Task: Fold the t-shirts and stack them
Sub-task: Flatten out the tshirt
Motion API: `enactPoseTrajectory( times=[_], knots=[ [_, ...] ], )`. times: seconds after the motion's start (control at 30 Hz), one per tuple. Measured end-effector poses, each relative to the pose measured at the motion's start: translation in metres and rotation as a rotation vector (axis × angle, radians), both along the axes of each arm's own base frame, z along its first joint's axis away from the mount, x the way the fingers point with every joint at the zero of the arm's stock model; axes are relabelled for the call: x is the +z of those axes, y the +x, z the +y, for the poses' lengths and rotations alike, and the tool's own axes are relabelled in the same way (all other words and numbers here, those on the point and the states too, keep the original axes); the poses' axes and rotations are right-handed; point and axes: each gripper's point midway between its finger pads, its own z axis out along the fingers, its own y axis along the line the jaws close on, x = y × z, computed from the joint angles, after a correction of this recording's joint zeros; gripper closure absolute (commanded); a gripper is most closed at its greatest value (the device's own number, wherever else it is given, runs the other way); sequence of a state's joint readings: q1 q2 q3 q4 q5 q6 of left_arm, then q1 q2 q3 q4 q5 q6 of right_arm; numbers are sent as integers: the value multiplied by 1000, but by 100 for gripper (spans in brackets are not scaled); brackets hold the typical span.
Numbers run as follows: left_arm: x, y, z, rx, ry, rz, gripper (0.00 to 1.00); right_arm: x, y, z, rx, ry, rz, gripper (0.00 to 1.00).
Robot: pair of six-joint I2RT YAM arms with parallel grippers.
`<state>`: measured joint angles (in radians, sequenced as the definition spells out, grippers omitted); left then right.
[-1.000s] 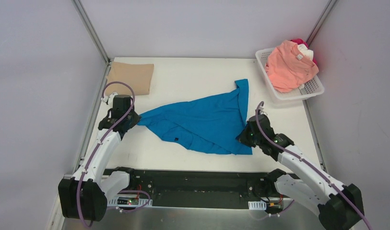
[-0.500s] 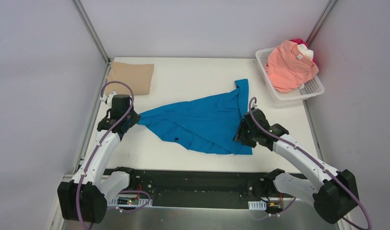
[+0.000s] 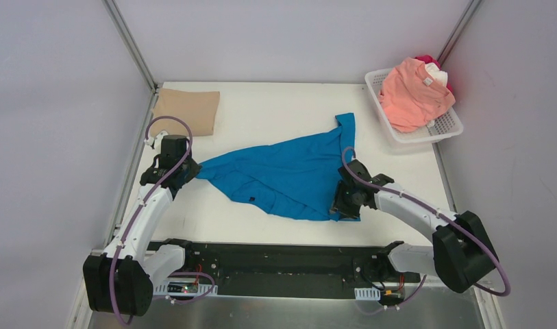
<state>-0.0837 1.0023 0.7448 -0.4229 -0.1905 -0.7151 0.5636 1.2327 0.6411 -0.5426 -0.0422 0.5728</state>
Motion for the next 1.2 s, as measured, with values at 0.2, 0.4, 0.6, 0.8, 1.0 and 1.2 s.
enactPoseTrajectory(
  times=[0.2,0.4,0.6,0.8,1.0,1.2],
  knots=[
    [0,0,0,0,0,0,100,-9,-1,4,-12,6,34,65],
    [1,0,0,0,0,-5,100,-10,2,8,-36,23,34,95],
    [6,0,0,0,-2,-24,100,2,5,2,-45,-7,11,85],
    [8,-1,0,0,-2,-30,100,25,12,-8,-58,-48,-47,82],
    [12,-1,0,0,-3,-44,100,27,10,-12,-36,-76,-37,82],
    [13,-1,0,0,-4,-48,100,20,11,-12,11,-103,-12,71]
  ],
)
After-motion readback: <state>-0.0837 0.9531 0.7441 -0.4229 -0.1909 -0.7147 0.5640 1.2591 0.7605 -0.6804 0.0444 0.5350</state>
